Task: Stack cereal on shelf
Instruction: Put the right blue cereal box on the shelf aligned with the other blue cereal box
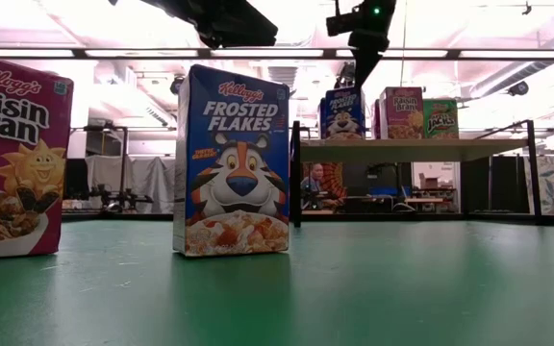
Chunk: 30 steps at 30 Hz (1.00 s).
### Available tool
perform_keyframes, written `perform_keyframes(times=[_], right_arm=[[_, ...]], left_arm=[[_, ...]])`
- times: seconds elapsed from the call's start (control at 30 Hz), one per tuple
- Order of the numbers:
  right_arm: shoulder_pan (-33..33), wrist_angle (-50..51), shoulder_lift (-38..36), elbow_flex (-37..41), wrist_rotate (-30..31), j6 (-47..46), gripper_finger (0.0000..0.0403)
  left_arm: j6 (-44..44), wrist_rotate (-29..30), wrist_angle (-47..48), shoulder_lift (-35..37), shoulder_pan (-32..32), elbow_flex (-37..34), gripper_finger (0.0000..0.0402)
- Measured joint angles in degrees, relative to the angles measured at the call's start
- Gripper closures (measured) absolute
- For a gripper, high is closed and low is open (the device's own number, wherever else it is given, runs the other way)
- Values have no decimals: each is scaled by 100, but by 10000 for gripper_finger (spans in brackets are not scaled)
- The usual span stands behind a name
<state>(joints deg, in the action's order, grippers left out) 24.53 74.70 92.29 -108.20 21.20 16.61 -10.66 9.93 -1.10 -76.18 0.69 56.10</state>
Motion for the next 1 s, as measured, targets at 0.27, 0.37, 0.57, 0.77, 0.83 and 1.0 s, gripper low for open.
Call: perform_keyframes(times=[0.27,0.37,0.57,0.77,0.83,1.0], right_arm=[[7,178,-3,0,287,255,394],[9,163,-16,0,304,279,394],[0,194,-48,0,299,288,394],[14,345,-258,0,297,185,394],[62,341,-326,0,290,207,394],[332,328,-407,0,248,204,394]], left_arm=[[-1,0,0,0,1,0,198],[-2,0,4,0,0,0,198],[-1,0,31,0,2,0,198],[-2,0,60,0,0,0,198],[-2,0,71,0,1,0,198],[-2,0,70,0,0,0,198]])
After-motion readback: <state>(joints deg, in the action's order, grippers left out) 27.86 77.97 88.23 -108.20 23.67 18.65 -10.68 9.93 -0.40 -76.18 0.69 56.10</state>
